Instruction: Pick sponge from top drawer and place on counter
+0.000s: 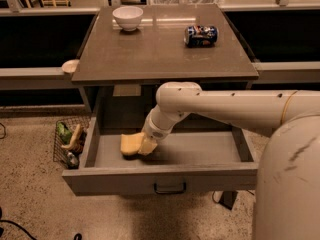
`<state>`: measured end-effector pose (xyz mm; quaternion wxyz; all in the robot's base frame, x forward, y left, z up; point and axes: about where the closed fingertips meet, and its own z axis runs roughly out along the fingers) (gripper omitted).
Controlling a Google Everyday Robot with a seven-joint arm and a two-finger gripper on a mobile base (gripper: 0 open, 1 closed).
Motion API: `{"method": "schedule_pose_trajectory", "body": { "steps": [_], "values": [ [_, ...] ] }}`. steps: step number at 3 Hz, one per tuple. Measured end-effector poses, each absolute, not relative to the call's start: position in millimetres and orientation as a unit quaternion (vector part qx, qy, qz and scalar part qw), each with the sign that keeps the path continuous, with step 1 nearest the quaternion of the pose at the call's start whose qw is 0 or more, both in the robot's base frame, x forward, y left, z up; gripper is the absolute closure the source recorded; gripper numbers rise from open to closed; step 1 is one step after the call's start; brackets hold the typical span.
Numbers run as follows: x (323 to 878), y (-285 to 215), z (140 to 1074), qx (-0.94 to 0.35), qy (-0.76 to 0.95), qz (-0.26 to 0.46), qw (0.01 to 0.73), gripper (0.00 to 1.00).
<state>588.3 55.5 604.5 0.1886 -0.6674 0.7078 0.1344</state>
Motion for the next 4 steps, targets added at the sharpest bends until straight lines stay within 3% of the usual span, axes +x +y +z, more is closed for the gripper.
{"method": "schedule_pose_trajectory", "body": {
  "steps": [1,2,4],
  "values": [
    [582,42,633,-0.662,0.71,0.11,0.215,0.87],
    [574,23,674,-0.656,0.708,0.076,0.25,1.0],
    [574,10,721,-0.667,0.694,0.037,0.268,1.0]
  ]
}}
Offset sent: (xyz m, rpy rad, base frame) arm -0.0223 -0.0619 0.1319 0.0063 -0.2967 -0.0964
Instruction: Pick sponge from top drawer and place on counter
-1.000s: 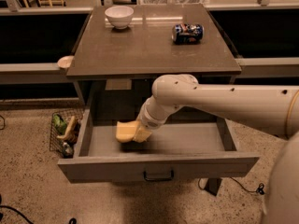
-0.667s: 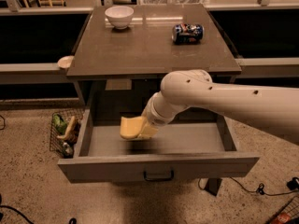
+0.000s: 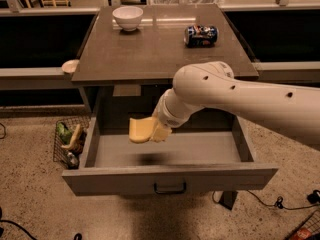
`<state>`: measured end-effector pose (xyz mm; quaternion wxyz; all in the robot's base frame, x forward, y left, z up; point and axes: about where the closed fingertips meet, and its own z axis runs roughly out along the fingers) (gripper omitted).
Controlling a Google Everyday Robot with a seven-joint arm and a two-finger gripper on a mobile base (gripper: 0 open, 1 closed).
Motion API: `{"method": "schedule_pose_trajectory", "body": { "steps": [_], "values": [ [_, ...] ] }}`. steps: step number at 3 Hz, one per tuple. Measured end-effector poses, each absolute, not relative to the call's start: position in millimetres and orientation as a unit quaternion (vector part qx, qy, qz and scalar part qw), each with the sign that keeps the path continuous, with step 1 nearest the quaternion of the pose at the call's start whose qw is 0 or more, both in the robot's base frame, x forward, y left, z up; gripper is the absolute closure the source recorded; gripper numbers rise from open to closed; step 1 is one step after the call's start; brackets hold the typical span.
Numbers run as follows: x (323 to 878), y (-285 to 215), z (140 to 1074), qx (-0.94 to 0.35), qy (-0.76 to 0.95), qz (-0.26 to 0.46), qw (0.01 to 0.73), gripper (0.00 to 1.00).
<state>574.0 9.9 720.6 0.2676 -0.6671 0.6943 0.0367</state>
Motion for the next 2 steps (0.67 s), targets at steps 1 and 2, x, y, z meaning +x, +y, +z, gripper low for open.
{"method": "schedule_pose_trajectory", "body": {
  "steps": [1,2],
  "values": [
    [577,6,735,-0.666,0.693,0.021,0.276,1.0],
    [582,-1,790,-0.68,0.672,-0.041,0.29,1.0]
  ]
}}
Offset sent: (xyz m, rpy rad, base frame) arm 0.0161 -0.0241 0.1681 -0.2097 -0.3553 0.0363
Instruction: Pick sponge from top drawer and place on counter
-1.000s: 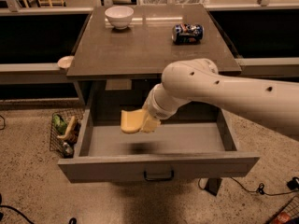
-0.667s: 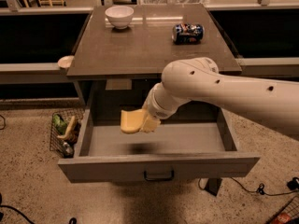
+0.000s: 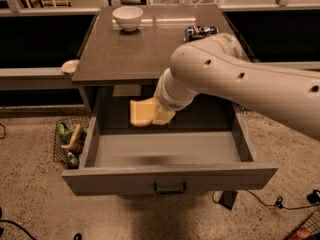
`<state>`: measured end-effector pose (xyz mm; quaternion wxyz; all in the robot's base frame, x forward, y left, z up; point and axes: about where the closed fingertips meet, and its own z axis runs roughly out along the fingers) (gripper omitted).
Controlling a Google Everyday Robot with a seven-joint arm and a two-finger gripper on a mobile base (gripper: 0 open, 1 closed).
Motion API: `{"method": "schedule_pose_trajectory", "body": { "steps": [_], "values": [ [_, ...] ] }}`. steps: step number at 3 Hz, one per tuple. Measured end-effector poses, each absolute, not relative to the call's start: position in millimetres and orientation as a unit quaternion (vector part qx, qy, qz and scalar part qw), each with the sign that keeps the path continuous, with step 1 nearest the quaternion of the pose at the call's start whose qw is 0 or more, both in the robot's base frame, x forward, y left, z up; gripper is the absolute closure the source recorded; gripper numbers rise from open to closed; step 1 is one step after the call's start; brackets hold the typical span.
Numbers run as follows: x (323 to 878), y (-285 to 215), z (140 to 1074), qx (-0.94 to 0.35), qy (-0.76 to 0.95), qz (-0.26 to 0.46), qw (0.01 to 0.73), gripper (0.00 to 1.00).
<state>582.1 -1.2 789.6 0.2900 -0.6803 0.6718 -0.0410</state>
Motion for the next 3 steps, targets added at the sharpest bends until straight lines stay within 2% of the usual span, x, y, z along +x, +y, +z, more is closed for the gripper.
{"method": "schedule_pose_trajectory", "body": {
  "steps": [1,3],
  "values": [
    [581,-9,870,-0.695,0.635,-0.136,0.308,1.0],
    [582,-14,884,-0.698,0.625,-0.161,0.31,1.0]
  ]
}}
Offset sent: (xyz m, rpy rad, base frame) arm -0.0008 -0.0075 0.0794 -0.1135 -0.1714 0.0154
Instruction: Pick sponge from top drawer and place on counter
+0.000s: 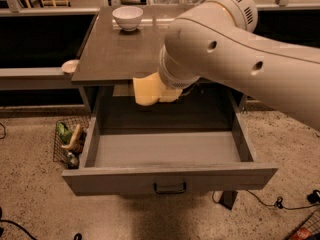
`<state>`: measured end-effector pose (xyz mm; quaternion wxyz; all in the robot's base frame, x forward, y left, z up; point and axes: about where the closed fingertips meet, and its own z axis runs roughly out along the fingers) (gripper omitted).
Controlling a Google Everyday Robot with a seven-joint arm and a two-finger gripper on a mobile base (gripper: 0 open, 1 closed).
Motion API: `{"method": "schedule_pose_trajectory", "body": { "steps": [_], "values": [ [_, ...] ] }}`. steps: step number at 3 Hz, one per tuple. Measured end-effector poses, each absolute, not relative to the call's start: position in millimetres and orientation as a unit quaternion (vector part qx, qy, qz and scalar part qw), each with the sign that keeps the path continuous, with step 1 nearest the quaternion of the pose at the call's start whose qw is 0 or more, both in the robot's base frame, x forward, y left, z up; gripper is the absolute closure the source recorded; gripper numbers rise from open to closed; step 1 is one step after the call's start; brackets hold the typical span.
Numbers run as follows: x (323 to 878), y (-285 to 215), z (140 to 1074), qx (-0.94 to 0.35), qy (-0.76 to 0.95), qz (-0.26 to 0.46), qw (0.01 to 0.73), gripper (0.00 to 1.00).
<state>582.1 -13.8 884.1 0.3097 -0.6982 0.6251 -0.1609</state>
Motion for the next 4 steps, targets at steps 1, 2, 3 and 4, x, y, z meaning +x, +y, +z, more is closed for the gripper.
{"method": "schedule_pose_trajectory", "body": {
  "steps": [1,2,3,4],
  "values": [
    [612,-7,892,-0.69,0.62,-0.162,0.338,1.0],
    [654,5,909,-0.681,0.604,-0.156,0.383,1.0],
    [705,21,927,-0.67,0.586,-0.137,0.435,1.0],
    [745,38,932,-0.642,0.592,-0.092,0.479,1.0]
  ]
}}
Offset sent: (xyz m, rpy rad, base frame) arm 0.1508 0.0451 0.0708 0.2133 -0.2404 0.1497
